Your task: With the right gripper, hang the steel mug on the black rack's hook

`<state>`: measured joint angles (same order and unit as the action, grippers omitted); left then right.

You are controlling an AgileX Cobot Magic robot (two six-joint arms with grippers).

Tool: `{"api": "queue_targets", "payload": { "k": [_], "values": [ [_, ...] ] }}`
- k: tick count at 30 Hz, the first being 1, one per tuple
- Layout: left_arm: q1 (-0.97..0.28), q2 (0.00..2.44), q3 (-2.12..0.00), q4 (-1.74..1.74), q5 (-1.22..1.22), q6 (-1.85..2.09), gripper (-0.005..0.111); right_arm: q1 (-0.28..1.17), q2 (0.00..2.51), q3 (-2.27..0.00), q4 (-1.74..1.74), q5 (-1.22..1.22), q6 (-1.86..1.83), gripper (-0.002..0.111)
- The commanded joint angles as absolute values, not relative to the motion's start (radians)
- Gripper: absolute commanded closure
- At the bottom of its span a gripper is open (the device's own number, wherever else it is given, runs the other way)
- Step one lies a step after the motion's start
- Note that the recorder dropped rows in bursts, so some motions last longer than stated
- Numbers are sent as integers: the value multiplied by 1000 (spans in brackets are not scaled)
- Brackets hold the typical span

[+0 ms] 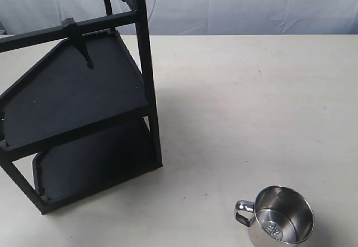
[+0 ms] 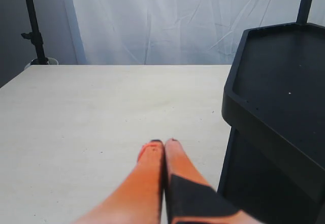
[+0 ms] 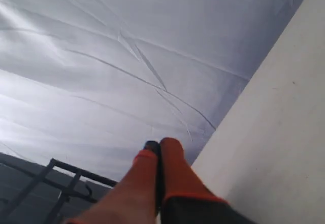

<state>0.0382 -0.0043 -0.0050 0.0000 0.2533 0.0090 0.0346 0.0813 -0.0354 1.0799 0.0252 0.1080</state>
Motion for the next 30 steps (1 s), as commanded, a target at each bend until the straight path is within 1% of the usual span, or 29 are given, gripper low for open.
{"api": "queue_targets", "payload": {
  "k": [1, 5, 8, 10, 12, 14, 16, 18, 26, 30],
  "values": [
    [38, 0, 0, -7, 239, 7, 107, 30, 268, -180, 888, 143, 99, 109],
    [38, 0, 0, -7, 239, 7, 107, 30, 521, -392, 575, 327, 99, 109],
    [38, 0, 0, -7, 239, 7, 107, 30, 748, -622, 343, 615, 107, 109],
    [38, 0, 0, -7, 239, 7, 107, 30, 889, -773, 221, 855, 106, 109],
    [38, 0, 0, -7, 239, 7, 107, 30, 993, -886, 150, 1076, 107, 109],
    [38, 0, 0, -7, 239, 7, 107, 30, 1074, -958, 126, 1221, 107, 109],
    [38, 0, 0, -7, 239, 7, 107, 30, 1131, -983, 123, 1221, 107, 109],
    [38, 0, 0, -7, 239, 7, 107, 30, 1152, -957, 168, 1221, 105, 109],
    [38, 0, 0, -7, 239, 7, 107, 82, 1157, -735, 282, 1221, 66, 109],
    [38, 0, 0, -7, 239, 7, 107, 84, 1157, -680, 450, 1196, -130, 109]
  ]
}}
